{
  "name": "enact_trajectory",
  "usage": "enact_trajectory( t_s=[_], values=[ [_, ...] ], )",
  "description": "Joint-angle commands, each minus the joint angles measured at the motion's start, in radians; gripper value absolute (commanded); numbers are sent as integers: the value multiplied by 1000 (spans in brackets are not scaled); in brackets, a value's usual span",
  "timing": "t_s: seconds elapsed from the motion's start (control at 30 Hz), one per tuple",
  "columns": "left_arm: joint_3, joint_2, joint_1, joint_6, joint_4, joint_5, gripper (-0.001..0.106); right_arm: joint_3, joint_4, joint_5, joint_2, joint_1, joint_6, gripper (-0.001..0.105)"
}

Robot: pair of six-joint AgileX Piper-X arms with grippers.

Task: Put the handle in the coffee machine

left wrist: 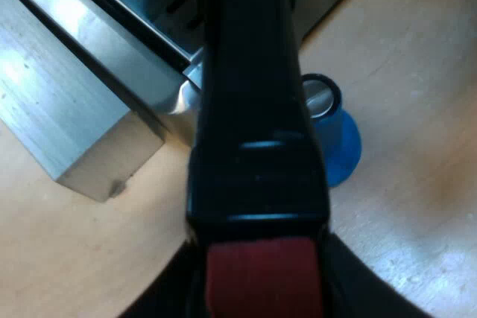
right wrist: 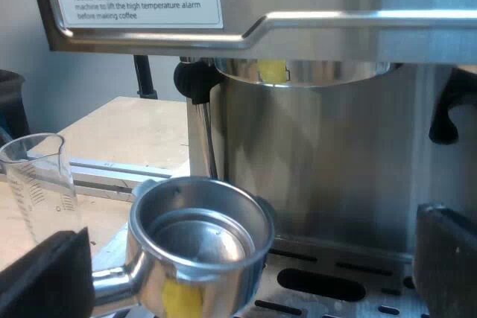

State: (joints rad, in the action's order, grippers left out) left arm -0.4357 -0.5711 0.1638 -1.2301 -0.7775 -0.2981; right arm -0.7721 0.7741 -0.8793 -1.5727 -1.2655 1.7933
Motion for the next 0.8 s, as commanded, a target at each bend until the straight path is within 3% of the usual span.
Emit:
enact_trajectory(
  t_s=[0.03,0.27,0.5,0.8],
  values=[
    [-17,13,-12,27,44,-28,0,0,6,8,1,6,4,87],
    [-17,-15,-84,108,44,-147,0,0,6,8,1,6,4,87],
    [-26,-107,-173,136,50,-297,0,0,6,8,1,6,4,87],
    [-85,-205,-275,303,47,-471,0,0,6,8,1,6,4,87]
  ],
)
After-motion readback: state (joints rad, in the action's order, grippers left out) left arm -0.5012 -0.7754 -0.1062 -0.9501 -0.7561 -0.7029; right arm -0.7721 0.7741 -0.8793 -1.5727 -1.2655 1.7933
